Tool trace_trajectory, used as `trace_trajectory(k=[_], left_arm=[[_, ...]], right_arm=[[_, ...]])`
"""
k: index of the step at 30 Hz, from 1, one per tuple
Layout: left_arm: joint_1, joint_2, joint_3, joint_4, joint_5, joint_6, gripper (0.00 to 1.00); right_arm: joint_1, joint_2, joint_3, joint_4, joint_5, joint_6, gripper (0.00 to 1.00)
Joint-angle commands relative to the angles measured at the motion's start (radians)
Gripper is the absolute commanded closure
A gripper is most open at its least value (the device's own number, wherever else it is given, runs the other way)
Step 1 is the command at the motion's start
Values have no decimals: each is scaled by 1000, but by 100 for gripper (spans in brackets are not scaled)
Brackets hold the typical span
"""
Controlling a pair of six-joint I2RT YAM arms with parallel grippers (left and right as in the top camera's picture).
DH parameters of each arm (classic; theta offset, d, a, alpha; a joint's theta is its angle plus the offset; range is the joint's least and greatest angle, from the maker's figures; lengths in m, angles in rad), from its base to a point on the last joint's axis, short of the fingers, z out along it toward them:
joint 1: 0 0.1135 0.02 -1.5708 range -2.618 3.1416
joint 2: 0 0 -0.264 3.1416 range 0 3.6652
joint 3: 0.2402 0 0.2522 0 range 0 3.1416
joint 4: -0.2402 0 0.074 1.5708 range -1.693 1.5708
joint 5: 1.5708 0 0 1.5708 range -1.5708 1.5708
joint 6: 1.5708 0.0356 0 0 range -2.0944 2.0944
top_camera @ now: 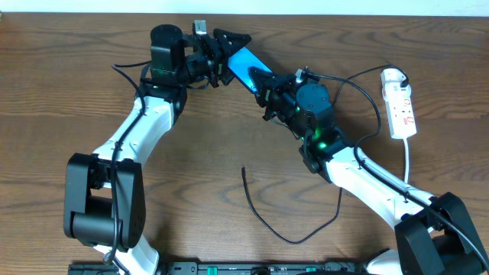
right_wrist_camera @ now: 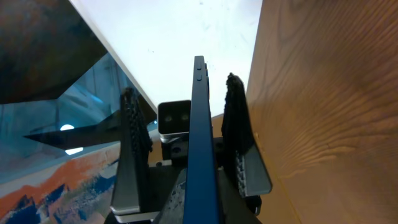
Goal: Plug charger to phone and switch on socket
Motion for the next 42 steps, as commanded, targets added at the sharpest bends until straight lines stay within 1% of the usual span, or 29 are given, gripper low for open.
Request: trace_trajectory(k=[1, 4, 6, 9, 15, 25, 30, 31, 32, 35, 42], left_arm=[[0, -29, 5, 4, -8, 3, 36], [0, -29, 5, 4, -8, 3, 41], [0, -29, 5, 4, -8, 3, 45], [0, -29, 5, 4, -8, 3, 49], [0, -29, 5, 4, -9, 3, 52], [0, -29, 5, 4, -16, 4, 66], [0, -29, 5, 4, -16, 7, 68], [0, -29, 5, 4, -16, 7, 70], [0, -29, 5, 4, -16, 7, 76], [0, -29, 5, 4, -16, 7, 85], [0, -29, 5, 4, -16, 7, 91]], right_arm=[[9, -4, 21, 15, 0, 6, 98], [9, -4, 21, 15, -1, 6, 98], [9, -4, 21, 15, -7, 6, 98], [9, -4, 21, 15, -9, 6, 98], [9, -4, 21, 15, -10, 6, 98], [9, -4, 21, 15, -10, 6, 98], [9, -4, 21, 15, -10, 6, 98], [9, -4, 21, 15, -10, 6, 98], [9, -4, 21, 15, -10, 6, 98], [9, -4, 21, 15, -11, 6, 98], [9, -4, 21, 15, -11, 6, 98]])
